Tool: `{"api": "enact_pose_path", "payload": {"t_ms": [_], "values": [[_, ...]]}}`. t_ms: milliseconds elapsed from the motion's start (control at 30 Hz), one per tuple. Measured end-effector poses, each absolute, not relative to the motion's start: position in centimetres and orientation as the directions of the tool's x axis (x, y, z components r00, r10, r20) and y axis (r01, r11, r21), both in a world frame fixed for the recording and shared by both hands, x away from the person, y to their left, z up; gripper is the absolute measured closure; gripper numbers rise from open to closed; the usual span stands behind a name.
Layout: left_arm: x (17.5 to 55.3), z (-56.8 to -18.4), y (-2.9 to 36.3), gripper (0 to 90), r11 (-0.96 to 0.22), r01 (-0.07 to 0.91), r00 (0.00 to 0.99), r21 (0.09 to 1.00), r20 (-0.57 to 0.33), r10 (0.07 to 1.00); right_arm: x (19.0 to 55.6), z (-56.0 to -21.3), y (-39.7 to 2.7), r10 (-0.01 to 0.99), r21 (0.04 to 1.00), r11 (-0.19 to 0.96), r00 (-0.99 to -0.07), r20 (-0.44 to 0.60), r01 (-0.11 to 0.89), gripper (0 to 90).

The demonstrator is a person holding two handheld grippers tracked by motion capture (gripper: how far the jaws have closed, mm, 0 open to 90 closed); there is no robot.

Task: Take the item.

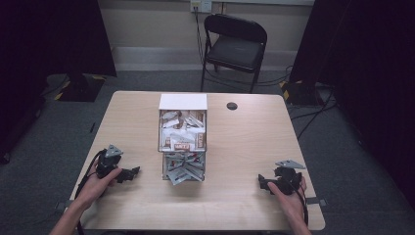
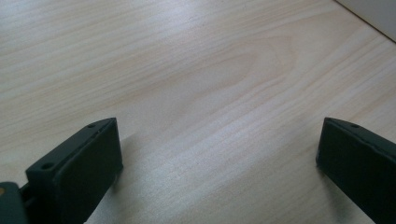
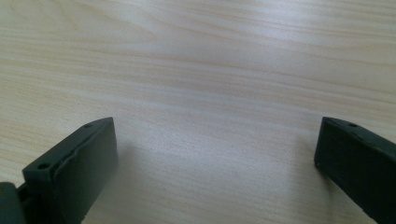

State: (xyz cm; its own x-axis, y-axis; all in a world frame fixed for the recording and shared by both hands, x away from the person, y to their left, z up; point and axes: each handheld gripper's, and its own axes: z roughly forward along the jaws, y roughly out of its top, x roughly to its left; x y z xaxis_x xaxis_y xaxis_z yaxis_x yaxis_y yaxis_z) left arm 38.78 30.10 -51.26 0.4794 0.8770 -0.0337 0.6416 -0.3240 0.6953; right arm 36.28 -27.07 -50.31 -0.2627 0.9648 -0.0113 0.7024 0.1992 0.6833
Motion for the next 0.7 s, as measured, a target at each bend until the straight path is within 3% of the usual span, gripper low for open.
{"api": "enact_pose_path", "payload": {"t_ms": [200,300,333,367,467,700], "values": [[38.8,-51.3,30.1,0.0,-0.324,0.641,0.479,0.695,-0.034,0.877,36.2,-50.2,-26.9,0.969,0.681,0.189,-0.248,-0.010,0.708,0.7],[38.8,-51.3,30.1,0.0,-0.324,0.642,0.480,0.695,-0.034,0.877,36.2,-50.1,-26.8,0.968,0.684,0.188,-0.252,-0.006,0.705,6.5],[38.8,-51.3,30.1,0.0,-0.324,0.642,0.479,0.695,-0.034,0.877,36.1,-49.9,-26.7,0.965,0.686,0.194,-0.261,-0.006,0.701,15.1],[38.8,-51.3,30.1,0.0,-0.324,0.642,0.479,0.695,-0.034,0.877,36.0,-49.8,-26.6,0.962,0.687,0.206,-0.274,-0.009,0.697,16.4],[38.8,-51.3,30.1,0.0,-0.324,0.642,0.479,0.695,-0.034,0.877,36.0,-49.7,-26.3,0.959,0.679,0.213,-0.282,-0.010,0.702,13.9],[38.8,-51.3,30.1,0.0,-0.324,0.642,0.479,0.695,-0.034,0.877,35.9,-49.2,-25.8,0.953,0.690,0.209,-0.303,0.016,0.693,17.1]]}}
